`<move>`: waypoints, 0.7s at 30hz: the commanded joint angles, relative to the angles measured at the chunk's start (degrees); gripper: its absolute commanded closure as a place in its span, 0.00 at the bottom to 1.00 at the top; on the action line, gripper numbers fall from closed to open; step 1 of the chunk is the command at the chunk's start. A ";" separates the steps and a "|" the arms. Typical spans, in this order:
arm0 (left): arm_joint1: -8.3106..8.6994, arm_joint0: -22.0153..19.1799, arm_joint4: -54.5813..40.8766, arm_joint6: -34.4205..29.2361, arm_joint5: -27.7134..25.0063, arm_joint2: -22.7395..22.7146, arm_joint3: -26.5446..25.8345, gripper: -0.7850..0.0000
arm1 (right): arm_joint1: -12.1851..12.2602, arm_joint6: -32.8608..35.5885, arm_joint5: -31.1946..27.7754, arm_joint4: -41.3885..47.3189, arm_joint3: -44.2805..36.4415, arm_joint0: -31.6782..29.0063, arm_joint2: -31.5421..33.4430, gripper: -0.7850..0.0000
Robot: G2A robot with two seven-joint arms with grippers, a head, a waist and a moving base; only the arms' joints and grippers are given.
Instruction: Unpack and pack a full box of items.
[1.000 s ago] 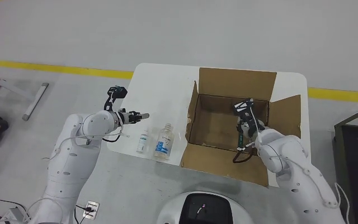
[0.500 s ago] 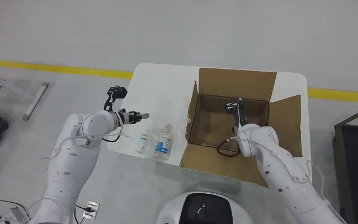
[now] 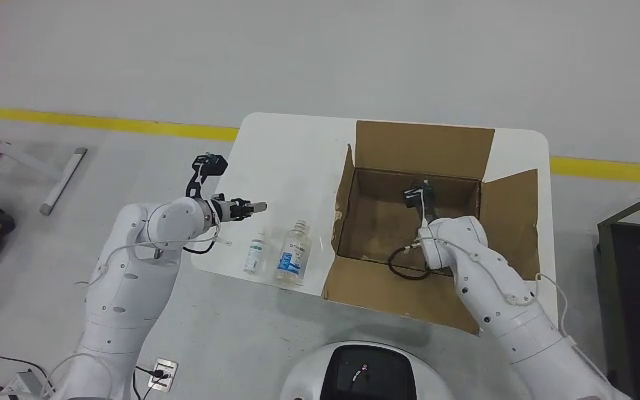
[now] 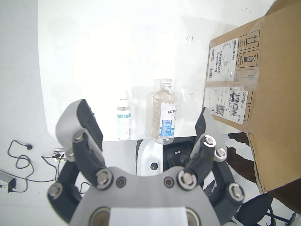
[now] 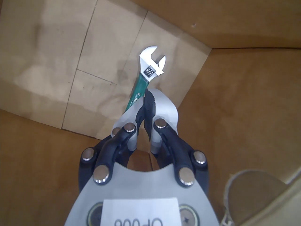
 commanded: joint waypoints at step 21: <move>0.00 0.00 0.00 0.00 0.00 0.00 0.00 0.00 | -1.84 1.39 -1.14 -3.60 4.07 -1.23 1.56 0.62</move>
